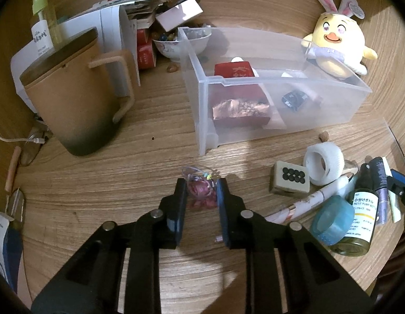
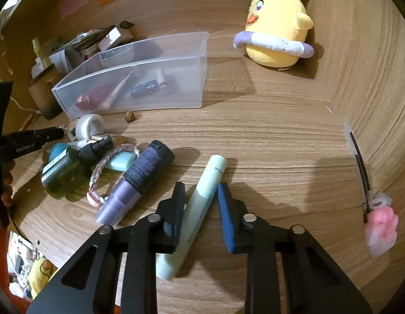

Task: Organize objects
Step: 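Grasp the pink keychain with the left tool while the right tool grasps the pale green marker, then carry the pink keychain and pale green marker over the clear box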

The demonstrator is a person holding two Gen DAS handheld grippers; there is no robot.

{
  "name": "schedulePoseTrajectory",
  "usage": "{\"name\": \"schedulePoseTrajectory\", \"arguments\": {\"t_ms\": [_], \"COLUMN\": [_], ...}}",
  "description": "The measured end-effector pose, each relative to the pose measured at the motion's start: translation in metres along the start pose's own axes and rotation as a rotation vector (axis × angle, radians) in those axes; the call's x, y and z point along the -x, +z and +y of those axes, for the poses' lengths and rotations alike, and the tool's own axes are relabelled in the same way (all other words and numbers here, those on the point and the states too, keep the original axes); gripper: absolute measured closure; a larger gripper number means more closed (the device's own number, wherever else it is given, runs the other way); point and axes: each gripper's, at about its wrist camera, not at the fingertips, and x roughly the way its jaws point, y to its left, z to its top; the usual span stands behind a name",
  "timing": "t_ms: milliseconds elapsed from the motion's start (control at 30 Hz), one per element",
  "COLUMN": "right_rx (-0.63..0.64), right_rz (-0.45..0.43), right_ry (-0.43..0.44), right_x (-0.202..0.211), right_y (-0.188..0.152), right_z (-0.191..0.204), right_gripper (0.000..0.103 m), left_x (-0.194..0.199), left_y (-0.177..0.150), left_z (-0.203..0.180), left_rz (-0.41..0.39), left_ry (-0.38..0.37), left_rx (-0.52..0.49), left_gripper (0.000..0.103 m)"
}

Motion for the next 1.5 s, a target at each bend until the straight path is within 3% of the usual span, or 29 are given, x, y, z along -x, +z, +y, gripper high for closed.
{"name": "schedulePoseTrajectory", "arguments": {"t_ms": [433, 867, 1500], "right_rx": [-0.076, -0.045, 0.034], "right_rz": [-0.041, -0.194, -0.342], "right_ry": [0.015, 0.044, 0.087], "right_x": [0.005, 0.033, 0.048], "right_y": [0.012, 0.055, 0.125], "right_z": [-0.015, 0.001, 0.028], "right_gripper": [0.089, 0.089, 0.089], "left_x": [0.039, 0.075, 0.085], "left_y": [0.000, 0.027, 0.069], "left_z": [-0.002, -0.011, -0.014], "left_rz": [-0.123, -0.252, -0.330], "left_ry": [-0.023, -0.083, -0.139], "left_rx": [0.027, 0.037, 0.067], "left_gripper": [0.081, 0.081, 0.081]}}
